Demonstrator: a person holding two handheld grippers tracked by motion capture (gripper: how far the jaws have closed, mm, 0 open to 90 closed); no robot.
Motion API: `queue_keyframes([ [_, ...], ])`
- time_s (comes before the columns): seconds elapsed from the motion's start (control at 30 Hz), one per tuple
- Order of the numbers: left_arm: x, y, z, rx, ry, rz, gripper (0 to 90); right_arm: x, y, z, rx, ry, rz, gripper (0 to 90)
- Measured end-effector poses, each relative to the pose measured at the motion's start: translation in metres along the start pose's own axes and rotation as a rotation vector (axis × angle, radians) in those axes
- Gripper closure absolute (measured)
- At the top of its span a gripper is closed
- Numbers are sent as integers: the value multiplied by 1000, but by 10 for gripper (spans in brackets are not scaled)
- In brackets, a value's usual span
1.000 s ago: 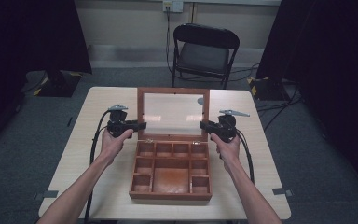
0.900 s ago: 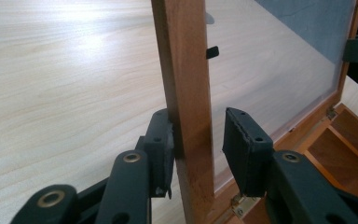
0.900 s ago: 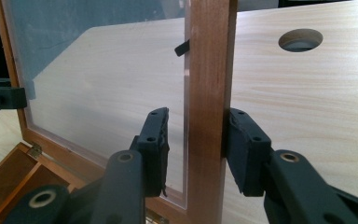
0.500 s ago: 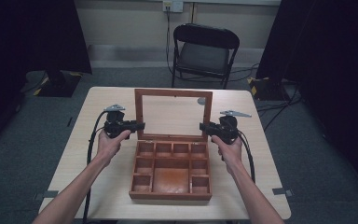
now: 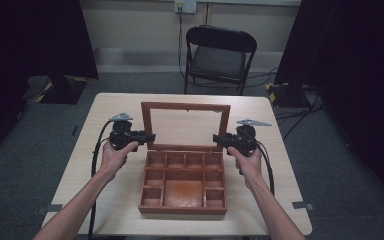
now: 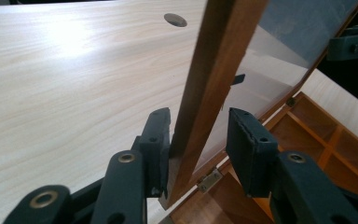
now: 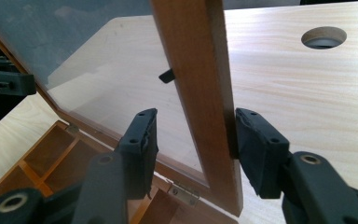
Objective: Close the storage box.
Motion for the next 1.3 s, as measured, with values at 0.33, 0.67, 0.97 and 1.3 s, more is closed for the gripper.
queue_keyframes([
  [0.33,6,-6,-3,0,15,-1,586,-5,-4,-2,-14,-9,8,453],
  [0.67,14,-12,-6,-6,15,3,554,-10,-8,-4,-38,-10,29,388],
  [0.97,19,-14,-7,15,-14,22,484,-12,-10,-5,-38,7,22,335],
  [1.3,25,-16,-11,-4,-41,10,387,-13,-14,-9,-51,8,-1,283],
])
Point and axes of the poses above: each handheld gripper's, and its own axes: y roughly forward along the jaws, z roughly out of its top, x roughly to its right, the point moved 3 cm from there along y, roughly forward along the jaws, and after that the axes turned 5 degrees about y, right-handed, at the moved point
